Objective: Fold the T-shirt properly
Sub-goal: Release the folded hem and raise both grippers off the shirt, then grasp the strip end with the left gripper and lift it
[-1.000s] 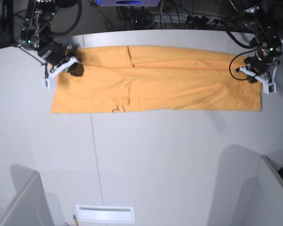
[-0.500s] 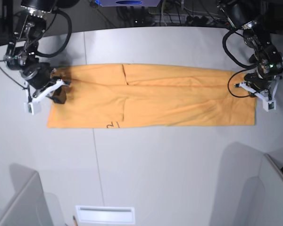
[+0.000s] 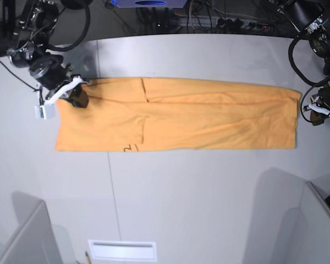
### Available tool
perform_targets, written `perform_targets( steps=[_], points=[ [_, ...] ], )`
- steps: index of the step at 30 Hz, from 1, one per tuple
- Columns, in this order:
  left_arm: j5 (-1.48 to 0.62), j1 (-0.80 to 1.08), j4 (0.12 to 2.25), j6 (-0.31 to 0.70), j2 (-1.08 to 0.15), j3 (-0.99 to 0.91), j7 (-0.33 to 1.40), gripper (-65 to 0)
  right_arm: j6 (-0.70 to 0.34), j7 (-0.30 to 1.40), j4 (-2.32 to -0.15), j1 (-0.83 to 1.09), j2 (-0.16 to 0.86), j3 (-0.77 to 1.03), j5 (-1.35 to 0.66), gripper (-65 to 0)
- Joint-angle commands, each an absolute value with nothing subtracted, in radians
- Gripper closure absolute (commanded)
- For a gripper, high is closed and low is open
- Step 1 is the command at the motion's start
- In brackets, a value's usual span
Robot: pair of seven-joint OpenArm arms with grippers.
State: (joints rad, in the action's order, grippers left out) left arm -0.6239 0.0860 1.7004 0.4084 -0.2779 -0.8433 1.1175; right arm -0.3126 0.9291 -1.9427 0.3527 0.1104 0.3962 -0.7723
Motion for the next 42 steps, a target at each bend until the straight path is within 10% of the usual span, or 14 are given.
perform_targets(
  steps=[1, 6, 26, 38, 42],
  points=[
    [-0.634, 0.076, 1.701, 0.410, -0.300, -0.848, 1.099, -15.0, -0.317, 0.909, -1.960, 0.349, 0.111, 0.398, -0.782, 0.0],
    [-0.639, 0.084, 1.613, 0.412, -0.300, -0.849, 1.035, -65.0, -0.317, 0.909, -1.962, 0.378, 0.081, 0.400, -0.782, 0.0],
    [-0.638, 0.002, 1.202, 0.414, -0.348, -0.622, 0.901, -65.0, -0.317, 0.909, -1.962, 0.398, 0.081, 0.407, -0.782, 0.0],
    [-0.633, -0.004, 1.101, 0.414, -0.348, -0.630, 0.892, -3.9, -0.317, 0.909, -1.960, 0.400, 0.081, 0.409, -0.782, 0.0],
    [-0.636, -0.008, 1.119, 0.414, -0.351, -0.633, 0.883, 0.0, -0.317, 0.909, -1.960, 0.404, 0.079, 0.409, -0.783, 0.0]
  ],
)
